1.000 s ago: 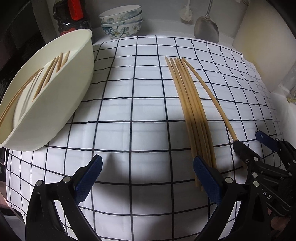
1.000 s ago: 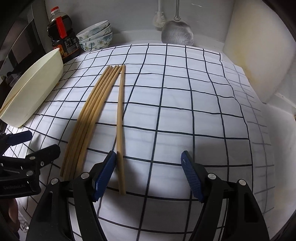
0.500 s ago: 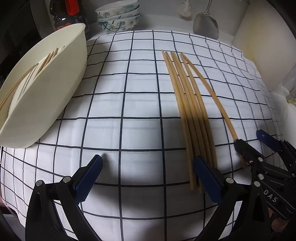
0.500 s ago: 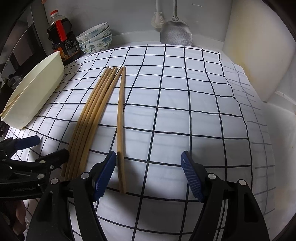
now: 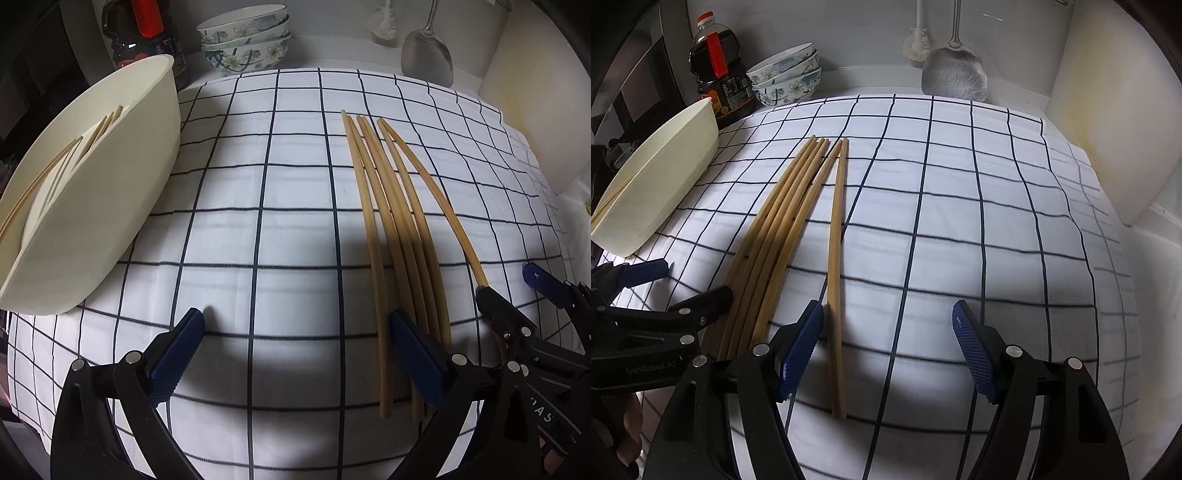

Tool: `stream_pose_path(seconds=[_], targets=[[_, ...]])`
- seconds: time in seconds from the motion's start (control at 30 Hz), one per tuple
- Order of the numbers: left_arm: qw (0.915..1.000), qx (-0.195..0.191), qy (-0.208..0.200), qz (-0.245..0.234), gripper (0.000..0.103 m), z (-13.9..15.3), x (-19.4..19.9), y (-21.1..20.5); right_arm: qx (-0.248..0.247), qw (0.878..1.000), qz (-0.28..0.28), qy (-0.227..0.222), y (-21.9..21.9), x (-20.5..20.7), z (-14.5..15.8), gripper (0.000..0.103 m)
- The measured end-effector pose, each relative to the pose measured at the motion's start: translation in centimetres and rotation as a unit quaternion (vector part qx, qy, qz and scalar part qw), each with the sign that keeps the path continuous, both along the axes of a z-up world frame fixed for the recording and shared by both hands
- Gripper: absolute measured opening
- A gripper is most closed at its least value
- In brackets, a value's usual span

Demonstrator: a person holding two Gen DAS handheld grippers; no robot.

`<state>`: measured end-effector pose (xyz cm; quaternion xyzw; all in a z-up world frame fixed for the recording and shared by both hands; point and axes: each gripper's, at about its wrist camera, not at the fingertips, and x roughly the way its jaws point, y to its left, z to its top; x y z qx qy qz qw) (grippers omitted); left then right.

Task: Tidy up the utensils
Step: 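Lower both tools to the bundle and push single chopsticks apart, then close the right tool on one chopstick while the left tool grasps another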

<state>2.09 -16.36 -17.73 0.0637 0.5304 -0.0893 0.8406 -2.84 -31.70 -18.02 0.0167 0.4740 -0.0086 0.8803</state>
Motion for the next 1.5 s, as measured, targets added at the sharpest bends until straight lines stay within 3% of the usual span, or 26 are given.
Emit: stream_pose_path(seconds=[0.37,0.57,0.67,0.83,0.93,1.07,1.13,1.37,1.5], targets=[[0.9997,-0.001,-0.013,0.022,0.097,0.3,2.2,0.0,-0.005,1.0,0.015,-0.01,-0.3,2.8,-0.1,0.069],[0.9998,-0.002,-0.014,0.016,0.094,0.5,2.9,0.0,-0.009,0.999,0.031,-0.022,-0.1,3.8,0.0,0.061],[0.9998,-0.008,-0.016,0.009,0.086,0.6,2.9,-0.2,-0.01,0.999,0.038,-0.023,0.0,4.1,0.1,0.052],[0.9996,-0.011,-0.024,-0.01,0.062,0.9,2.5,-0.9,-0.018,0.998,0.063,-0.024,0.9,4.5,0.3,0.024],[0.9994,-0.012,-0.027,-0.016,0.048,1.1,2.2,-1.1,-0.024,0.997,0.067,-0.023,1.3,4.6,0.2,0.013],[0.9992,-0.013,-0.027,-0.025,0.028,1.3,2.0,-1.3,-0.026,0.998,0.062,-0.018,1.2,4.7,0.3,0.006],[0.9992,-0.013,-0.025,-0.028,0.011,1.4,2.1,-1.3,-0.02,0.998,0.057,-0.014,1.0,4.6,0.4,0.006],[0.9994,-0.008,-0.005,-0.033,0.007,1.6,1.5,-0.7,0.021,0.999,0.024,0.003,0.4,3.3,0.8,0.006],[0.999,-0.016,-0.011,-0.041,0.007,3.2,0.5,-0.2,0.037,0.999,0.013,-0.001,0.4,1.9,2.1,0.006]])
